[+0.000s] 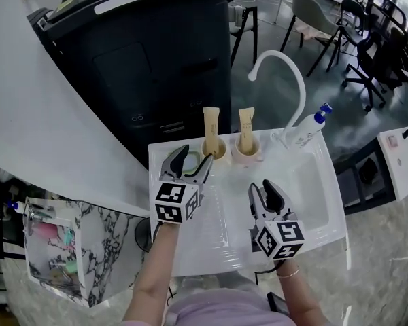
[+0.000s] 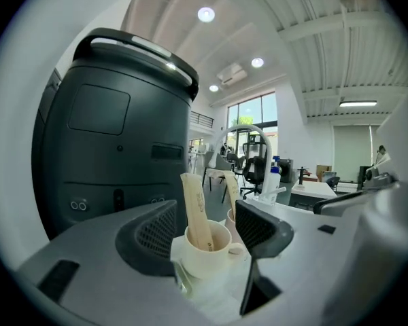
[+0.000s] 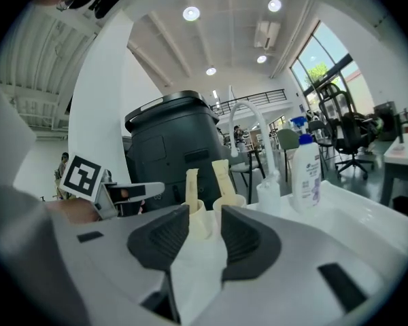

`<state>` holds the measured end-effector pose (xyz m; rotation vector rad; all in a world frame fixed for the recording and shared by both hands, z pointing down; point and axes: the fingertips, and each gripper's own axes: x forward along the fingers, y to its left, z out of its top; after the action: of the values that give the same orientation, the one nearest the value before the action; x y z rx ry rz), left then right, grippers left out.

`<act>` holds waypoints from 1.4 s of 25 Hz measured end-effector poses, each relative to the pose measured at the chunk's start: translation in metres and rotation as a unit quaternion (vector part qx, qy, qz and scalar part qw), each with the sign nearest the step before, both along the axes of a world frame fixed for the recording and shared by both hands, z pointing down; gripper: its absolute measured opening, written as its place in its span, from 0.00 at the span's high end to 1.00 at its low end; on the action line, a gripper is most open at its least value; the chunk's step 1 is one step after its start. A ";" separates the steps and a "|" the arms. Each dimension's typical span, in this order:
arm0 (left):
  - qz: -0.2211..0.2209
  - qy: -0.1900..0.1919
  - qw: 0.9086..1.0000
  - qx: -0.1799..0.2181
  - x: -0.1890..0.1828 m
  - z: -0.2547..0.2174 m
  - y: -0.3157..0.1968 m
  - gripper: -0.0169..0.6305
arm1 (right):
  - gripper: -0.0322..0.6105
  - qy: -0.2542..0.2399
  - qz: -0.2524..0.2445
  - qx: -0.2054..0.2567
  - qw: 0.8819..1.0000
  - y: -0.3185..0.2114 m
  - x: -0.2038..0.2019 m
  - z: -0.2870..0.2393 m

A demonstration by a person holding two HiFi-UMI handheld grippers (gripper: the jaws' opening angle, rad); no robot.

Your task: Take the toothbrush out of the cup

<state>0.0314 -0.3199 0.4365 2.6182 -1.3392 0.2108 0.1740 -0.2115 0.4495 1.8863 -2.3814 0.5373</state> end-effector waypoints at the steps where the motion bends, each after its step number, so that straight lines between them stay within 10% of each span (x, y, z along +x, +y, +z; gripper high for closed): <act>1: 0.000 -0.002 1.000 0.001 0.003 0.000 -0.008 0.55 | 0.74 0.000 -0.002 0.000 1.000 -0.004 0.000 0.001; 23: 0.009 -0.016 0.999 -0.049 0.045 0.036 -0.089 0.73 | 0.75 -0.005 0.011 -0.016 1.000 -0.026 0.014 0.013; 35: -0.021 0.040 0.998 0.048 0.037 -0.031 -0.074 0.92 | 0.75 -0.001 0.016 0.002 1.000 -0.012 0.016 -0.005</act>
<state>0.0685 -0.3937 0.4059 2.6433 -1.4089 0.0352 0.1900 -0.2232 0.4444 1.9295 -2.3599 0.5371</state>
